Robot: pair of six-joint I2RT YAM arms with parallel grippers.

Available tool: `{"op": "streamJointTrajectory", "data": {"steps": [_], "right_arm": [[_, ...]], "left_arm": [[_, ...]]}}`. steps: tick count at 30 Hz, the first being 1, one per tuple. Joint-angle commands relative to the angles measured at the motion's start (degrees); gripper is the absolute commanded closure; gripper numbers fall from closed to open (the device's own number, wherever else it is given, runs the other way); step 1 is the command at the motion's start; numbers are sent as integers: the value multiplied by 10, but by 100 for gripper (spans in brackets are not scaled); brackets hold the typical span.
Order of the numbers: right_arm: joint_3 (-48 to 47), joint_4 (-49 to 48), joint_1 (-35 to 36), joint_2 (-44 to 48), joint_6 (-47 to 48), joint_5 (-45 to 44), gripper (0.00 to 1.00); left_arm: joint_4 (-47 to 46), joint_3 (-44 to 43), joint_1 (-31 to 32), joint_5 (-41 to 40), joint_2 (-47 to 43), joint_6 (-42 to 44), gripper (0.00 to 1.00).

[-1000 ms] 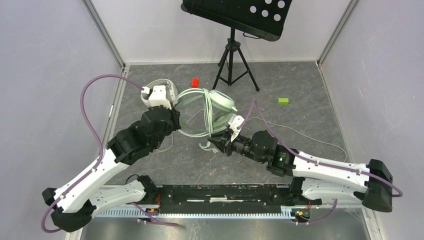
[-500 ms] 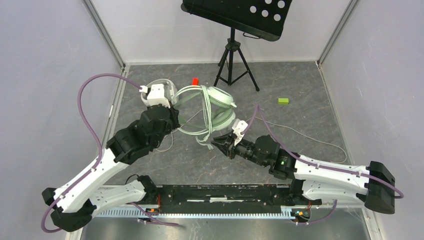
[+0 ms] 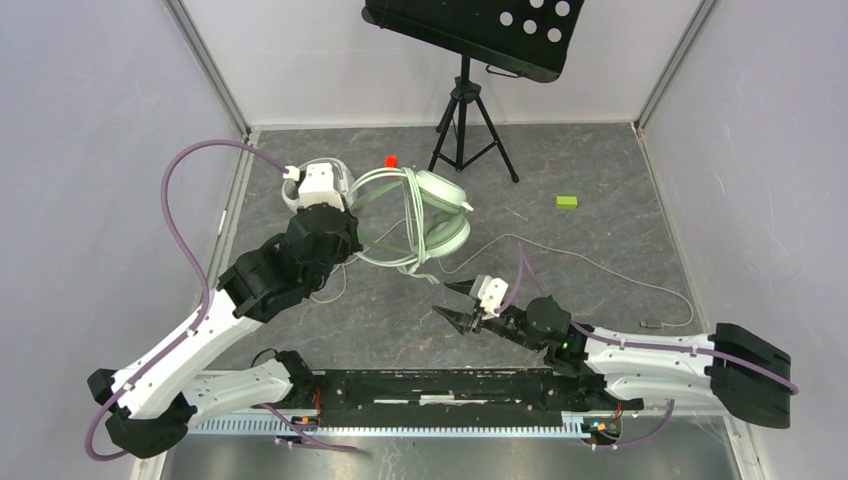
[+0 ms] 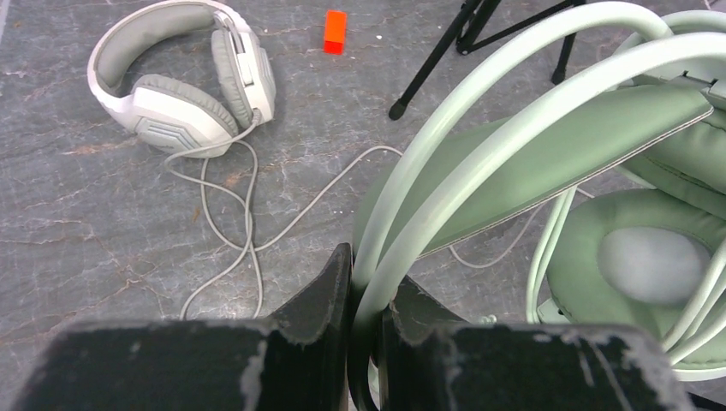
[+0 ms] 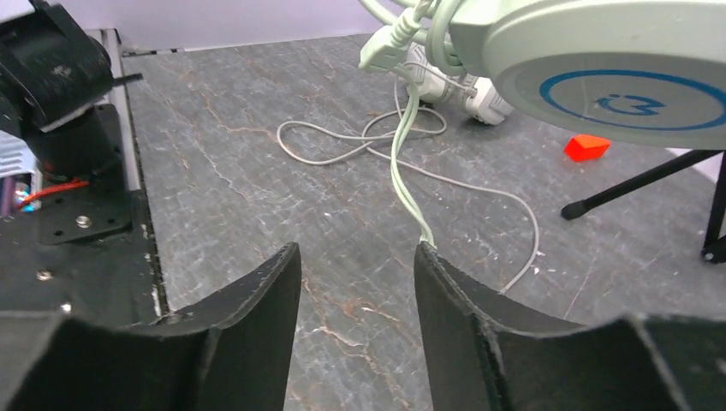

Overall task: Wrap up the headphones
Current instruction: Wrap the headphones cable around the headphones.

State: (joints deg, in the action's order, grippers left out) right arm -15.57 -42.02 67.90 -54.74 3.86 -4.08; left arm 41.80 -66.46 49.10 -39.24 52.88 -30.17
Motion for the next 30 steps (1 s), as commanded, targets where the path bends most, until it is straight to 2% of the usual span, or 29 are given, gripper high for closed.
{"op": "streamJointTrajectory", "data": {"steps": [1, 7, 16, 23, 26, 30], "right_arm": [[14, -153, 4, -36, 79, 8, 41], [16, -232, 4, -108, 129, -11, 36], [-2, -287, 4, -188, 139, -2, 38], [-2, -319, 4, -229, 163, -66, 39], [3, -333, 4, -240, 167, -92, 42], [7, -345, 4, -252, 171, -89, 60]], "left_arm": [[-57, -43, -2, 23, -10, -49, 97], [-57, -47, -2, 53, -11, -62, 97], [-56, -51, -2, 75, -15, -74, 97], [-56, -56, -2, 103, -20, -91, 97], [-57, -54, -2, 113, -24, -98, 97], [-57, -56, -2, 130, -30, -110, 97]]}}
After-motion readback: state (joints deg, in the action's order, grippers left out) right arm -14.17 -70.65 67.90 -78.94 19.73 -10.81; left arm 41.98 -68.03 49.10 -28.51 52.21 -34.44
